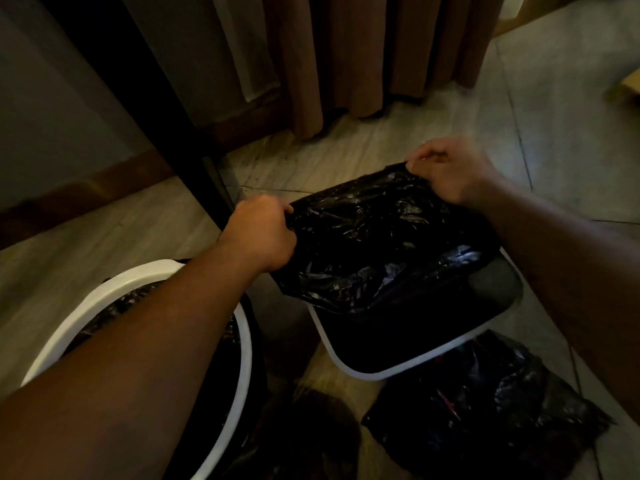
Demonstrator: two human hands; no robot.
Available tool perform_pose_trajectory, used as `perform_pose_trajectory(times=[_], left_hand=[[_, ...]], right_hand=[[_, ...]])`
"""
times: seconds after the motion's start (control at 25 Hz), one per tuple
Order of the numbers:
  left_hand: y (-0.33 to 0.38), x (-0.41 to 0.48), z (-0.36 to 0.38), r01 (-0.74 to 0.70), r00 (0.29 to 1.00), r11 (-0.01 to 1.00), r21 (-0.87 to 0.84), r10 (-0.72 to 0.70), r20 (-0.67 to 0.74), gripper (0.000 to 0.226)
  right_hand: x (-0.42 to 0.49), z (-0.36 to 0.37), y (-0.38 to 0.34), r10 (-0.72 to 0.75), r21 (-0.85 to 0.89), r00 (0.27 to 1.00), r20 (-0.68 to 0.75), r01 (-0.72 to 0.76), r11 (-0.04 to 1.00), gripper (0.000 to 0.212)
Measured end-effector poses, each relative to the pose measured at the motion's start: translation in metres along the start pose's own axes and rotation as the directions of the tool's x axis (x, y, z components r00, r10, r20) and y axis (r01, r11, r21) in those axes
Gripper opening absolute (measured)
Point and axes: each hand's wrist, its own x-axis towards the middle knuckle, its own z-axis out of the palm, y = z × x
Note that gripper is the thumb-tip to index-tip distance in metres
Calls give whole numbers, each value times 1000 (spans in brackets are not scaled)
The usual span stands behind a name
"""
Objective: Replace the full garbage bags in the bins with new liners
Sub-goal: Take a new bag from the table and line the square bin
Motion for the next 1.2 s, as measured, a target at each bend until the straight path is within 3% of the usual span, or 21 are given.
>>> perform_pose_trajectory(times=[0.12, 0.24, 0.32, 0.4, 0.52, 0.6, 0.76, 0.88, 0.96, 1.04, 1.16, 1.2], left_hand=[[7, 5, -5, 90, 982, 996, -8, -87, 167, 33], [8, 7, -13, 126, 961, 991, 37, -131, 244, 25], [6, -4, -15, 124, 980, 990, 65, -132, 151, 24], [5, -33, -9, 70, 996, 997, -35, -72, -55, 31], [13, -91, 5, -40, 963, 976, -215, -20, -268, 44], [19, -113, 18, -36, 965, 963, -267, -35, -259, 47], [30, -134, 23, 76, 985, 942, -327, -122, -123, 48], [35, -145, 25, 129, 989, 908, -399, -148, -18, 47], [36, -152, 32, 213, 975, 825, -524, -210, 65, 56], [40, -167, 45, 346, 930, 591, -729, -318, 184, 66], [45, -183, 69, 393, 873, 336, -856, -430, 232, 39], [46, -186, 70, 389, 859, 258, -884, -447, 247, 31]], right_hand=[[11, -3, 3, 222, 217, 970, 95, -238, 947, 13], [9, -8, 12, 302, 23, 927, 222, -315, 949, 19], [4, -13, 19, 308, 33, 911, 274, -329, 944, 16], [-8, -29, 31, 330, 238, 914, 238, -384, 892, 12], [-39, -57, 53, 294, 364, 953, 69, -299, 882, 42], [-62, -63, 66, 248, 339, 968, 33, -244, 909, 50], [-102, -58, 52, 270, 344, 961, 62, -274, 898, 19], [-126, -64, 41, 321, 327, 943, 91, -333, 885, 10], [-140, -63, 43, 323, 315, 939, 115, -343, 885, 10], [-150, -57, 45, 314, 335, 947, 71, -319, 887, 15], [-163, -51, 54, 303, 278, 951, -58, -276, 920, 3], [-168, -51, 56, 306, 274, 949, -77, -275, 921, 12]])
